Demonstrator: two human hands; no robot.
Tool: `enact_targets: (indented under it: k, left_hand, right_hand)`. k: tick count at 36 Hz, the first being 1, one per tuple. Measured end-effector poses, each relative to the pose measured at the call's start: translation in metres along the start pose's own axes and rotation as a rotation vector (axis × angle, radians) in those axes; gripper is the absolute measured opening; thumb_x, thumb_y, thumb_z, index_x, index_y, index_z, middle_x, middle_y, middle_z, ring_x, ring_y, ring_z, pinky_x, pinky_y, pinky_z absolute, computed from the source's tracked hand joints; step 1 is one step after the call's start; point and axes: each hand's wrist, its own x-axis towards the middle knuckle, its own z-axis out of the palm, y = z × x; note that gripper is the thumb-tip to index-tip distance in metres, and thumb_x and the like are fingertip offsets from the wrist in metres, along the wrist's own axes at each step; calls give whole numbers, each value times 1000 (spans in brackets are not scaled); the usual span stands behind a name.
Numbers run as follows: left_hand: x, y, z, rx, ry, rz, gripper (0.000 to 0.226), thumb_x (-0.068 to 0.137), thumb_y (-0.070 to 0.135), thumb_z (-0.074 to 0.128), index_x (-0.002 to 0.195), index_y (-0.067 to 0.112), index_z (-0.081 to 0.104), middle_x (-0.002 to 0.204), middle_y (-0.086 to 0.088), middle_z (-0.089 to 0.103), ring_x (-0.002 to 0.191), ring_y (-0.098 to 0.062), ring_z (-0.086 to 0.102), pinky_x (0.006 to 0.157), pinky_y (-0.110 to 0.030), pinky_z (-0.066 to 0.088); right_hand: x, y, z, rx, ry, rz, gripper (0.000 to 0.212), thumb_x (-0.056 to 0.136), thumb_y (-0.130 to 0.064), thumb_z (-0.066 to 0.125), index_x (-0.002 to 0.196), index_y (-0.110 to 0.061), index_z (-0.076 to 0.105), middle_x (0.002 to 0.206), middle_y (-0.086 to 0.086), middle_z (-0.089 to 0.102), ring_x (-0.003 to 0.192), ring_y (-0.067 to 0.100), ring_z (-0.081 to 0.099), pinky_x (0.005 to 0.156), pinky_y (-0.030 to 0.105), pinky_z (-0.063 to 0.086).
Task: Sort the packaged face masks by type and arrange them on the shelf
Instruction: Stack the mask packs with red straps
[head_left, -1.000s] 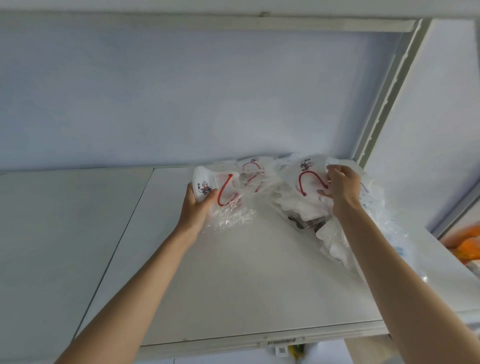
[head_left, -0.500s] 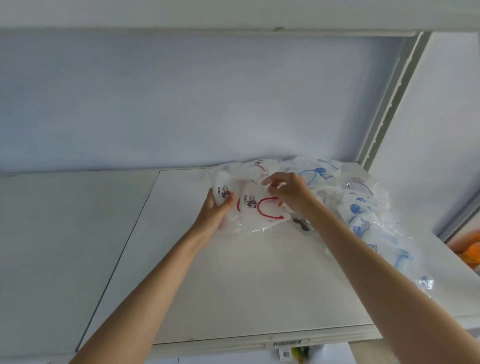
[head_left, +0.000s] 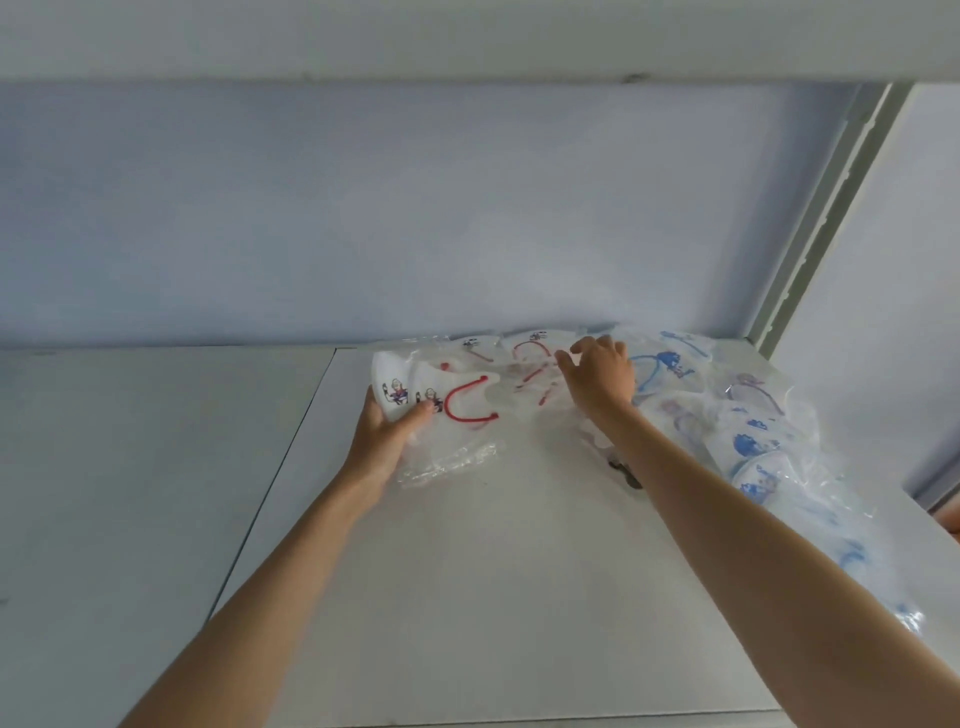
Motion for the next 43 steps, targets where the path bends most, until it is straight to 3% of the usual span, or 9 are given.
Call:
enact_targets:
  k: [7,11,15,18,26,29,31,36,43]
  left_hand:
    - [9,2,-15,15,39,-11,44,80,20,75,118,11,54,109,-13,69,92,-20,66,77,-36,54]
    - [13,3,-23,33,45,5,35,87,16,70,119,12,56,105,-8,70,88,-17,66,58,-17,49]
    - [19,6,-28,16,35,17,39,86,16,71,121,11,56,112,-9,70,102,-25,68,83,-38,57]
    - [24,6,-29,-7,34,11,40,85,16,71,122,10,56,112,-10,70,104,-28,68,89,-44,55]
    - [29,6,-13,-23,15,7,36,88,8,67,122,9,55,112,-10,70,104,-25,68,87,-38,56]
    - [30,6,-7,-26,-1,1,34,89,9,67,120,13,55,112,-8,70,104,-24,68,90,-41,55]
    - [30,5,-5,-22,-5,-1,32,88,10,67,118,15,56,111,-7,71,103,-23,68,91,-43,55]
    - [29,2,-4,-9,-3,-7,31,88,13,68,117,16,56,110,-6,71,102,-23,68,90,-44,55]
    - [20,2,-5,-14,4,4,30,89,9,67,117,11,57,108,-8,71,97,-20,69,81,-35,57]
  right_hand:
    - [31,-9,16,-367,-164,-108,55,99,-51,27,137,-16,45,141,12,40,132,31,30,105,42,30]
    - [36,-6,27,-435,-342,-135,48,98,-47,25,141,-30,37,144,9,37,133,31,27,107,45,26]
    - [30,0,28,-424,-355,-162,45,97,-44,26,137,-31,42,138,8,44,129,30,35,106,45,26]
    - [25,10,23,-387,-364,-238,43,99,-46,30,137,-33,46,143,5,42,134,27,32,113,47,18]
    - [17,46,5,-125,-279,-403,27,93,-47,50,98,-25,66,120,-4,63,116,16,52,106,39,22]
    - [10,49,-1,-128,-75,-292,32,90,-51,54,94,-21,66,122,-1,61,124,19,47,115,41,16]
    - [1,44,-8,-247,11,-179,52,85,-65,50,98,-17,67,121,3,60,123,23,45,113,45,21]
    - [-20,22,-16,-560,-177,-90,92,72,-88,30,106,-11,67,135,10,46,127,30,34,105,47,24]
    - [-23,5,3,-460,-282,-25,76,77,-73,53,124,-14,58,138,10,39,132,31,28,107,46,24]
